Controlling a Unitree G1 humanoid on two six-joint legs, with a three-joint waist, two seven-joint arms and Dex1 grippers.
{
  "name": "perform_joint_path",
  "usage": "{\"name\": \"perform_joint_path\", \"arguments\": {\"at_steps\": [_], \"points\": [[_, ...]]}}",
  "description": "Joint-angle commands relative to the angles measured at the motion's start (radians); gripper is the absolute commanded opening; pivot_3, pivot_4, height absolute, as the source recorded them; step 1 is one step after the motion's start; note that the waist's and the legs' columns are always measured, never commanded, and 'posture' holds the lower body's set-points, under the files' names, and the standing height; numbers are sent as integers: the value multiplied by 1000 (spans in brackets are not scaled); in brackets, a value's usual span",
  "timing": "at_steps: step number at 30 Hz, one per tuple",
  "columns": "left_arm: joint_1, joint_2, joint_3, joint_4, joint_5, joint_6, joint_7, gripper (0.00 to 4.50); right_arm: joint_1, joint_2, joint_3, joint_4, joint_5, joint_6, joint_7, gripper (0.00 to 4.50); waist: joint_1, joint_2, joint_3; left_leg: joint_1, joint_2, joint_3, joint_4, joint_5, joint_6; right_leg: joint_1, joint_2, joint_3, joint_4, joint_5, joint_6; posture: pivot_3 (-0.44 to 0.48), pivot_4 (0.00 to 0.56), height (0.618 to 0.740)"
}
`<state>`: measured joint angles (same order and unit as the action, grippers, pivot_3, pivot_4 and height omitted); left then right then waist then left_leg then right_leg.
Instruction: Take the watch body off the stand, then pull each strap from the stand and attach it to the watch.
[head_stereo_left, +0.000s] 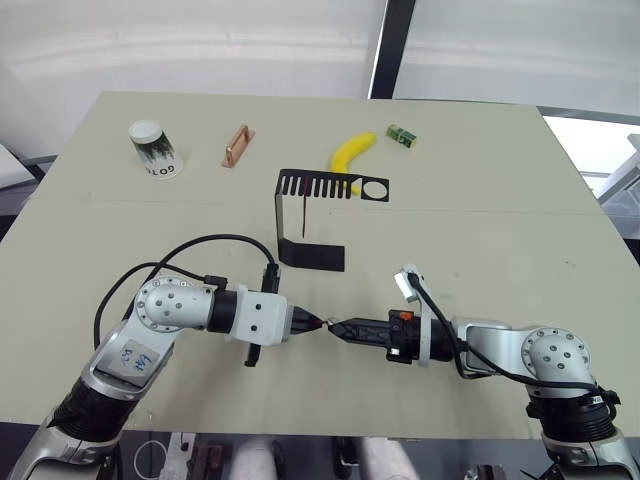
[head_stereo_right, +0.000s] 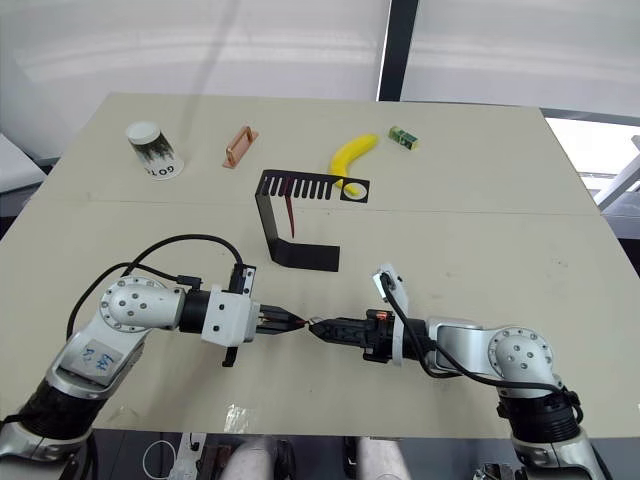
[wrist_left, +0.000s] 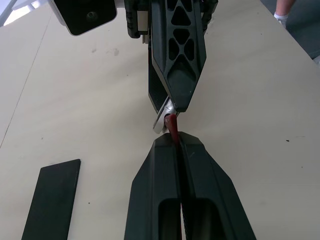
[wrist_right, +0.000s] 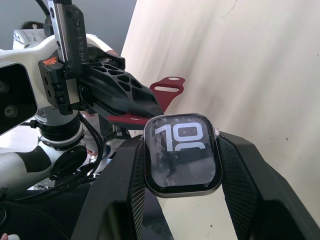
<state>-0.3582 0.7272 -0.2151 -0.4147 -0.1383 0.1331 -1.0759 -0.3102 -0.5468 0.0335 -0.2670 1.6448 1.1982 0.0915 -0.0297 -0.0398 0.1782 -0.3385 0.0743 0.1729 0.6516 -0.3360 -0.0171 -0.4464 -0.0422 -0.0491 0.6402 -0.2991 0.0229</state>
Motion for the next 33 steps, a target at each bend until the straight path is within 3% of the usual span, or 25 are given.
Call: {"name": "perform_joint_path", "arguments": {"at_steps": [1, 33], "points": [[-26, -15, -18, -46, -5, -3, 2, 0, -16, 4, 24, -27, 58, 2, -15, 1607, -1, 0, 0, 0, 0, 0, 0, 0, 0, 0, 0, 0, 0, 0, 0, 0, 150, 729], [-79, -55, -80, -34, 62, 39, -22, 0, -27, -25, 85, -25, 164, -18, -126, 1607, 0, 0, 0, 0, 0, 0, 0, 0, 0, 0, 0, 0, 0, 0, 0, 0, 150, 729]]}}
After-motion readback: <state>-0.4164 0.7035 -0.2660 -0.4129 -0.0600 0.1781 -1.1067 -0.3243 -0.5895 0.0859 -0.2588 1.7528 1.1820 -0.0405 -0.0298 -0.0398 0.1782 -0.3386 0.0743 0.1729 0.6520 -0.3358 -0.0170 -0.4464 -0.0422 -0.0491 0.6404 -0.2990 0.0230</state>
